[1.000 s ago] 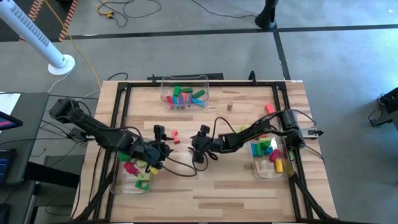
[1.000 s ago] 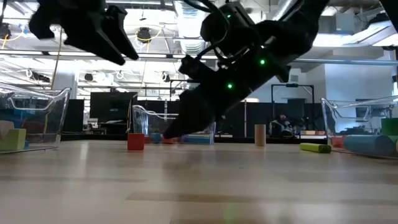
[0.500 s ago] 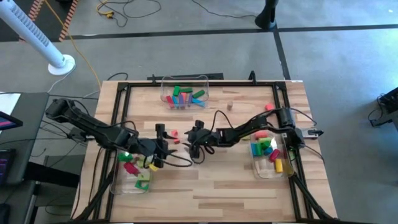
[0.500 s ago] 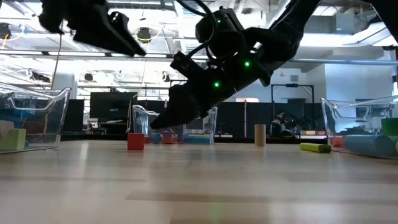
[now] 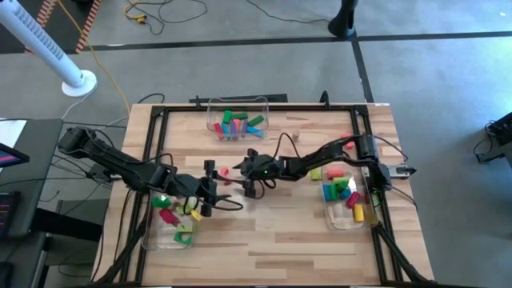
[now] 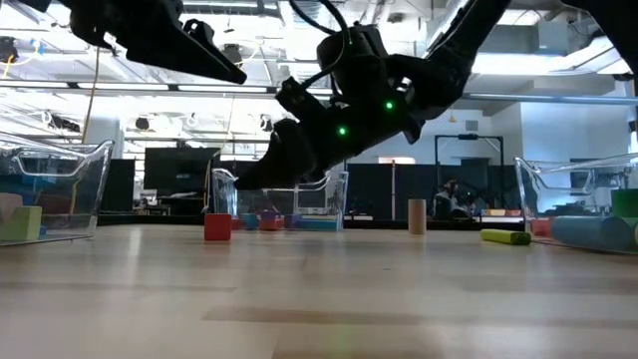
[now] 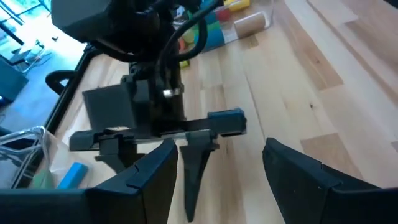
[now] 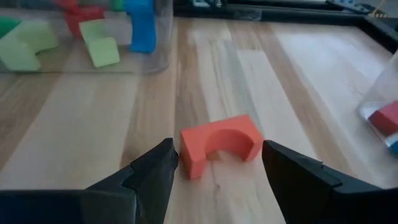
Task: Sort blocks by size
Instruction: Put the orange arc block into the left transparent bin
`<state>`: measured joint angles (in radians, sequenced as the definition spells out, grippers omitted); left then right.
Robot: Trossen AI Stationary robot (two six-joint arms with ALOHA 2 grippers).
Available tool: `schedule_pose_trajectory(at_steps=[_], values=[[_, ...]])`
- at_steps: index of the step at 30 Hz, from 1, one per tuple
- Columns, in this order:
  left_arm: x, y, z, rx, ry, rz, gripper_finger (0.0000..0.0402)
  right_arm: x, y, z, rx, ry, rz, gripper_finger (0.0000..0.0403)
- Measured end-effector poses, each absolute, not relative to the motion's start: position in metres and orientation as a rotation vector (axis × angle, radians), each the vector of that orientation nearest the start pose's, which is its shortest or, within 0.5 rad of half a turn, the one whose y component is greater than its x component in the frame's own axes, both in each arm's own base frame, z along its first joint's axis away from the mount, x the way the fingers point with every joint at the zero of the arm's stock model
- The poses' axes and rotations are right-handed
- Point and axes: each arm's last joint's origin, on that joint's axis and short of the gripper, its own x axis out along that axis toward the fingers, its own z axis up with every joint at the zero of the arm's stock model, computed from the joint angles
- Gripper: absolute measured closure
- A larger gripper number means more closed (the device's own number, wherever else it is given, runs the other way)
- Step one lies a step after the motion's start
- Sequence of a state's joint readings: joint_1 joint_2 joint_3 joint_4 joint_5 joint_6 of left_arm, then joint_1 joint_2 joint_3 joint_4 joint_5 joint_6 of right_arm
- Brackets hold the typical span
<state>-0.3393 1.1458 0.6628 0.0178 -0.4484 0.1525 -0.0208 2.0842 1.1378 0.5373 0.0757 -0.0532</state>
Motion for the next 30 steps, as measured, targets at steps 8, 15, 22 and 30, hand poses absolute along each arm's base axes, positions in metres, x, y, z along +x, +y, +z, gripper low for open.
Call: schedule_pose_trajectory(at_steps=[8,15,22,30], values=[[0.23,-0.069,0.241,0.297,0.437,0.036,0.0178,0.433,-0.015,0.139,-0.045,0.328,-0.029,0.0133],[0.231,-0.069,0.241,0.281,0.436,0.039,0.0178,0.439,-0.019,0.093,-0.04,0.424,-0.06,0.0133],[0.23,-0.071,0.241,0.27,0.44,0.03,0.0178,0.455,-0.02,0.083,-0.039,0.431,-0.06,0.0133],[0.23,-0.072,0.241,0.262,0.437,0.025,0.0178,0.458,-0.019,0.085,-0.057,0.444,-0.053,0.0134]])
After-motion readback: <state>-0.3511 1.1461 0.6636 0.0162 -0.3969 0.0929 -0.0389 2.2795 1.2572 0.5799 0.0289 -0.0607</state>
